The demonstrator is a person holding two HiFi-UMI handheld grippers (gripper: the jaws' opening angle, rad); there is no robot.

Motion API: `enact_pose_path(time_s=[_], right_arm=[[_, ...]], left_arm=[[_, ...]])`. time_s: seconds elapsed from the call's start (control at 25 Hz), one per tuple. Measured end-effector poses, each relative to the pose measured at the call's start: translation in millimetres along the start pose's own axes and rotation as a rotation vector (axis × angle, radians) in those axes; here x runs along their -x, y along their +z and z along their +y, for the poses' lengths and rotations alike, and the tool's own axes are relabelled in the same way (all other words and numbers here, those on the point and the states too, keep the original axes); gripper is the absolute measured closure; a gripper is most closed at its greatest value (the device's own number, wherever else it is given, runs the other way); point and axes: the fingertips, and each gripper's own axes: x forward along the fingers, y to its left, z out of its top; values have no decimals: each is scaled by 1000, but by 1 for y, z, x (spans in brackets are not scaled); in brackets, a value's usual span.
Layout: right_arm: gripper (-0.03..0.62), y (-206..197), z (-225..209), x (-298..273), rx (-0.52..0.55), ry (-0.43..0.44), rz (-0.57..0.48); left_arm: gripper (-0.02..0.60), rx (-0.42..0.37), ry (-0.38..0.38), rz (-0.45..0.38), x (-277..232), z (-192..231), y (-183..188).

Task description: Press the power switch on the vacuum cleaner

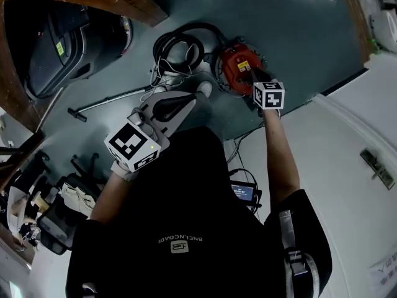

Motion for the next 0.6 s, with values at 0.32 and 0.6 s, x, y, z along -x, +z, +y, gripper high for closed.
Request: enact_pose_path(time_s=[0.32, 0.6], right_arm=[[559, -37, -33, -83, 26, 21, 112], [559, -57, -50, -140, 22, 32, 171]], left_arm=[[566, 51, 78, 29, -18, 34, -35], [566, 80, 105, 57, -47, 59, -68]])
